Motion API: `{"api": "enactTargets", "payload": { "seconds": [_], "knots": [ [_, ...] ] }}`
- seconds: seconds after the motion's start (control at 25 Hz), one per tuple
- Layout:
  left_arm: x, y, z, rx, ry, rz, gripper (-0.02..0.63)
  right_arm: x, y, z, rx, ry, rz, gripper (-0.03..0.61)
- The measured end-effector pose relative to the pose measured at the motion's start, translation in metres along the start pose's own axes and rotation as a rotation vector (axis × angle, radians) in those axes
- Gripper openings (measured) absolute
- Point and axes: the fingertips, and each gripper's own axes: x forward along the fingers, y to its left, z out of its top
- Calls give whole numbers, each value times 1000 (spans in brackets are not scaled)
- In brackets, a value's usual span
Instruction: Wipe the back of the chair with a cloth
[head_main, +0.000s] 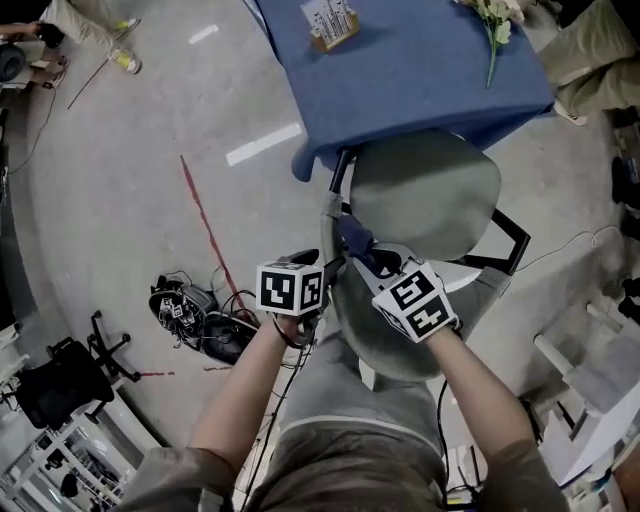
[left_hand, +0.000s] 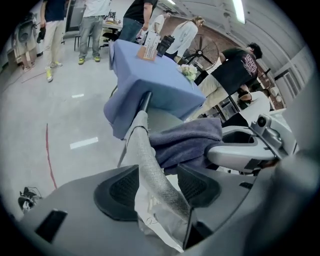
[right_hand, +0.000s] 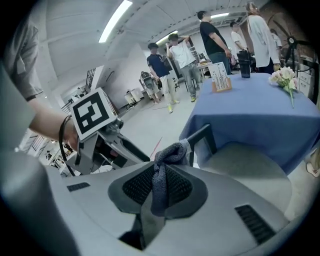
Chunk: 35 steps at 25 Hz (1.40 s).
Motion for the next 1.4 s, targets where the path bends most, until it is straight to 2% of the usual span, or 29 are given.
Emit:
{"api": "enactTargets", "payload": {
  "seconds": [0.28,0.48,0.72,0.92,1.12,1.24,1.32,1.4],
  "knots": [
    [21,6,-9,-92,28,-24,229,35,1,-42,-1,111,32,71],
    [24,5,-10,-85,42,-32,199,60,-8,-57,31,148,30,72],
    [23,2,-10,-81,34,-36,193,72,8,-79,6,233,125,71],
    [23,4,-10,-79,32,-33,189,58,20,-101,79,294,181,69],
    [25,5,-10,-73,40,-28,187,13,29,-165,-33,536,287,68],
    [25,6,-10,-72,40,-21,187,-24,23,-202,-44,648,347,67],
    [25,6,-9,-73,34,-20,187,-50,11,-222,-51,722,354,67],
    [24,7,-9,-80,26,-19,186,-75,-7,-239,-69,796,308,67]
  ]
}}
